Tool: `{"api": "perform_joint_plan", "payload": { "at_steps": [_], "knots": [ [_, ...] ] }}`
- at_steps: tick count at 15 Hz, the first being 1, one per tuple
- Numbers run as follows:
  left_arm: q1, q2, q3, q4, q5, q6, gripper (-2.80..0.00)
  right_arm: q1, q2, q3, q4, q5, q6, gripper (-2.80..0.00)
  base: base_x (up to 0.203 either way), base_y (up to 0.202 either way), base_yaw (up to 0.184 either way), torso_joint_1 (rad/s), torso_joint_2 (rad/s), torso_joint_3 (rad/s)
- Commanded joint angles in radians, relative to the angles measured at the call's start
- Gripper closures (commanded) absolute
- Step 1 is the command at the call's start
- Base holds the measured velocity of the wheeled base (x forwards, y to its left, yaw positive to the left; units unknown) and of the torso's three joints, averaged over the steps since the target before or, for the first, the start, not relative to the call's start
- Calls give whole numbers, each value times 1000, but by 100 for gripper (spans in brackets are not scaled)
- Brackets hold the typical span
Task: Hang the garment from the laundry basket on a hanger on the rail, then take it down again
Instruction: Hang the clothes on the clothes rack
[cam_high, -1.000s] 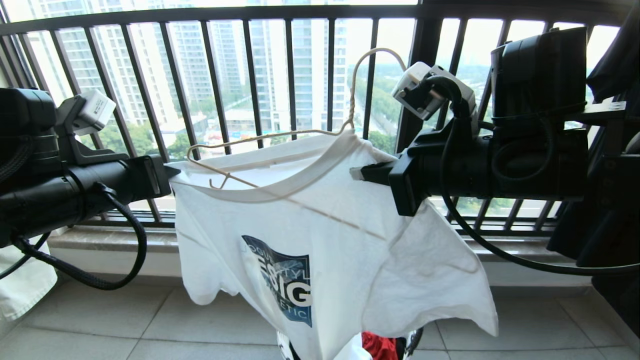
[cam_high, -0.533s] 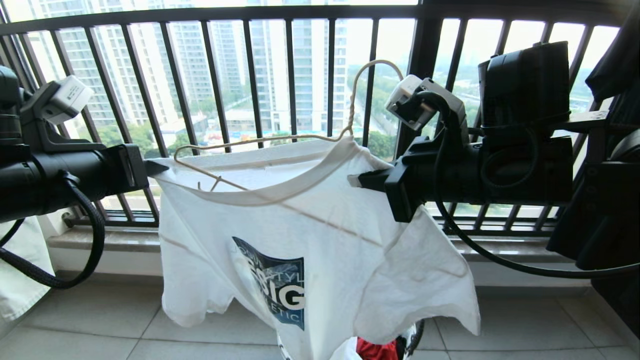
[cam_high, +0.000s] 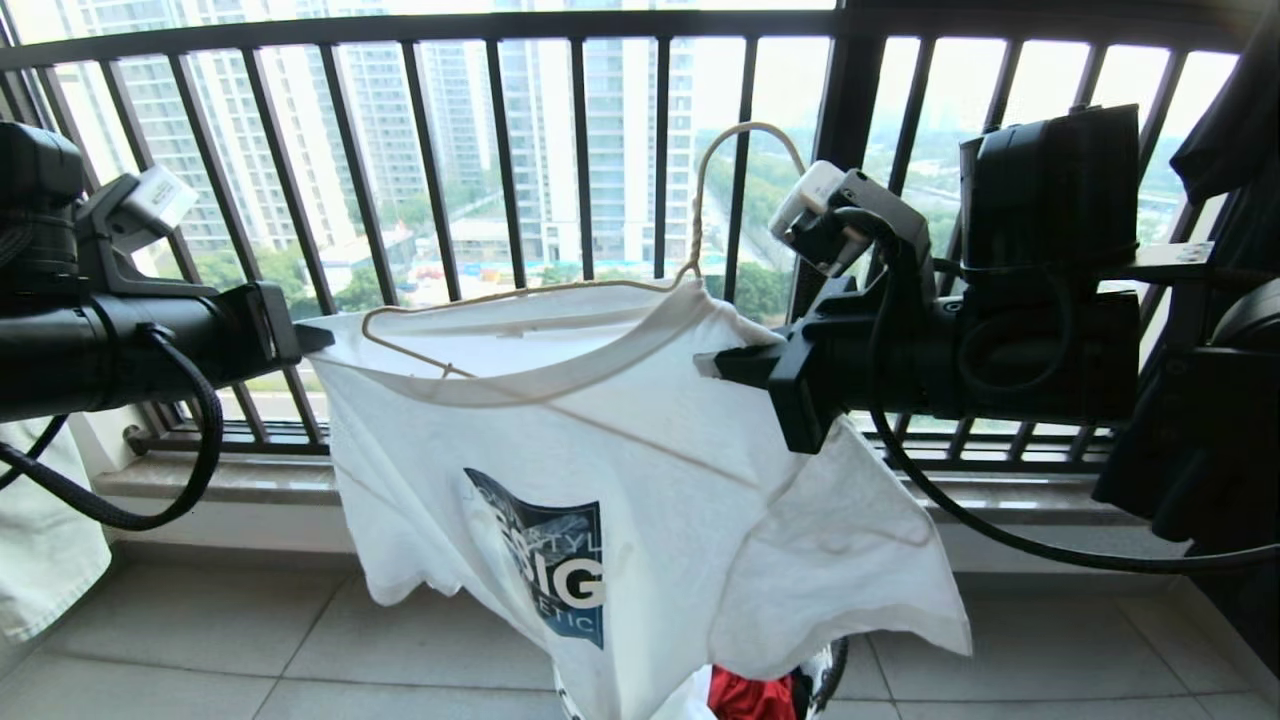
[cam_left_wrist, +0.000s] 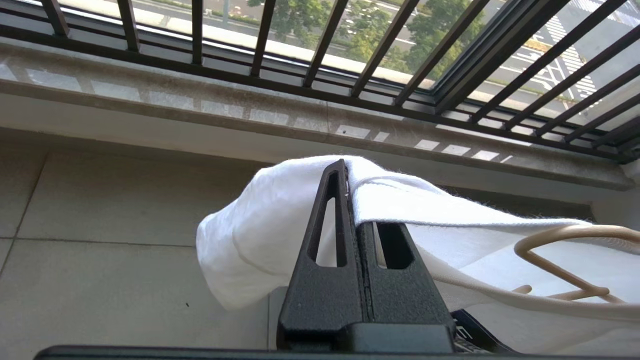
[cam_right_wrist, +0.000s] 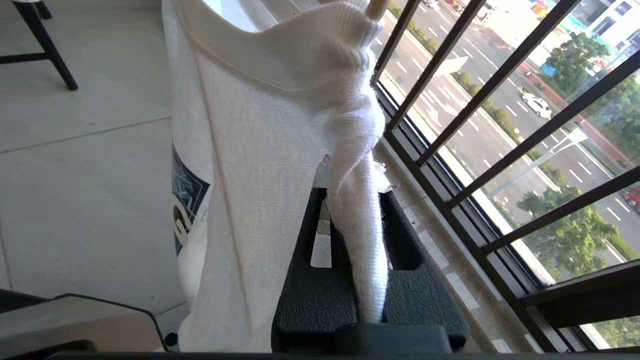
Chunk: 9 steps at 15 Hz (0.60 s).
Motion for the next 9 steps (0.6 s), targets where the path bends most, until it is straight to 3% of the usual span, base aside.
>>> {"api": "perform_joint_plan", "payload": {
  "at_steps": [1, 5, 9],
  "knots": [
    [0, -19, -15, 3, -2, -3, 0, 2, 0, 8, 0, 3, -8, 0, 0, 0, 0, 0, 0, 0],
    [-4, -57, -69, 38, -64, -6, 0, -10, 7, 6, 0, 34, -8, 0, 0, 0, 0, 0, 0, 0],
    [-50, -55, -240, 209, -66, -4, 0, -11, 41, -7, -2, 38, -8, 0, 0, 0, 0, 0, 0, 0]
  ]
}}
